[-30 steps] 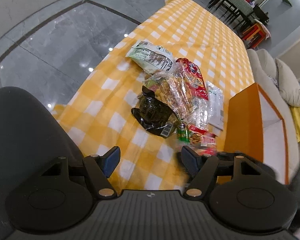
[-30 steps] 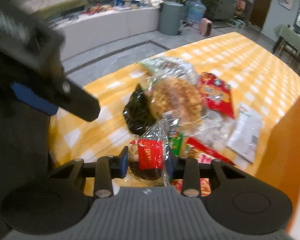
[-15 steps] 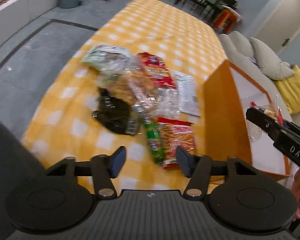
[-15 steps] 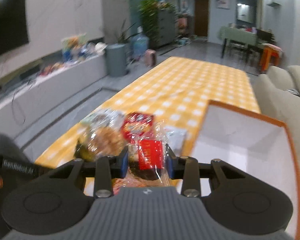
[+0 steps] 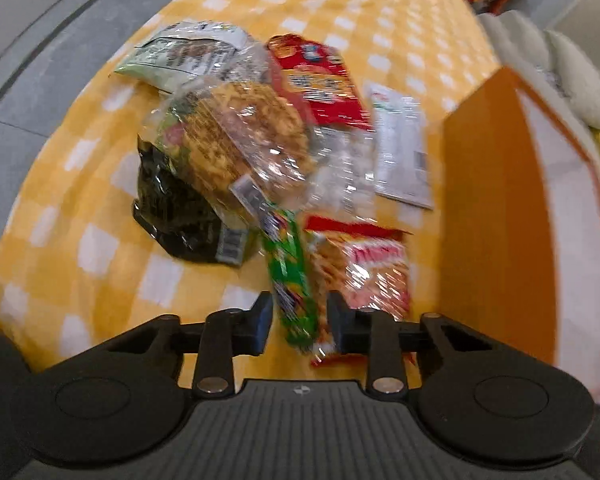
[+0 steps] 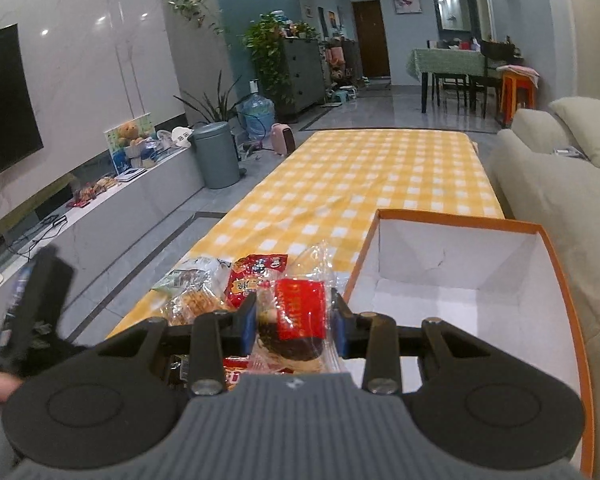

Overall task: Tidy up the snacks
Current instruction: 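Carry the sausage stick and pastry over the orange box with both grippers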

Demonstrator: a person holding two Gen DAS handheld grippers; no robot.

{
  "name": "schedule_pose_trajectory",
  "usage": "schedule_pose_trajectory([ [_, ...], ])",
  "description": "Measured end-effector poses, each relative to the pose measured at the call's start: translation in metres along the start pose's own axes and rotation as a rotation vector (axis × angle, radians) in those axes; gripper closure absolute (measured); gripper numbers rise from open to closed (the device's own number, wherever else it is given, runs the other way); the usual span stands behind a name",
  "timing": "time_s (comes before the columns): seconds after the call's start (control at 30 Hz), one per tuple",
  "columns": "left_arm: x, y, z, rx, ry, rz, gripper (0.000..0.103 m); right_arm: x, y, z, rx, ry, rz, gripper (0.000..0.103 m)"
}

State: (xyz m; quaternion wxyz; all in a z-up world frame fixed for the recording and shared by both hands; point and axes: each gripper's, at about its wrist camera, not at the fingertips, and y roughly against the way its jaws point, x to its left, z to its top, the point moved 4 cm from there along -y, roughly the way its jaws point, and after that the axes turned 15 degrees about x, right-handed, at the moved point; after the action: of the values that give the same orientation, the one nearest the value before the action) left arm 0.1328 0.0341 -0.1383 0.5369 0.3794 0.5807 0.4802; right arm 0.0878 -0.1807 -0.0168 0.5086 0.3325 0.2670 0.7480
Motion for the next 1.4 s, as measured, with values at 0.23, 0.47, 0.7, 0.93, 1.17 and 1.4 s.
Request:
schedule_pose_trajectory([
  [0.23,0.001,-0.014,0.011,-0.016,0.015,0.015,0.075,0.000,0.001,-0.001,-0.009,-0.008,-0.001,0.068],
  [0.47,0.003,-0.014,0.011,-0.036,-0.003,0.009,0.077,-0.003,-0.004,-0.002,0.006,-0.021,-0.011,0.068],
  [0.7,-0.003,0.006,-0.003,-0.076,-0.102,0.037,0.078,-0.031,0.001,0.002,-0.004,-0.096,-0.045,0.068],
  [0.93,-0.029,0.058,-0.017,-0.184,-0.213,-0.020,0.078,-0.073,0.012,0.001,-0.035,-0.194,-0.115,0.068],
  [1.17,-0.098,0.109,-0.018,-0.192,-0.312,-0.167,0.078,-0.113,0.013,-0.004,-0.026,-0.312,-0.154,0.068],
  [1.4,-0.190,0.078,-0.027,-0.096,-0.491,0.026,0.078,-0.128,0.018,-0.007,-0.036,-0.372,-0.144,0.068],
])
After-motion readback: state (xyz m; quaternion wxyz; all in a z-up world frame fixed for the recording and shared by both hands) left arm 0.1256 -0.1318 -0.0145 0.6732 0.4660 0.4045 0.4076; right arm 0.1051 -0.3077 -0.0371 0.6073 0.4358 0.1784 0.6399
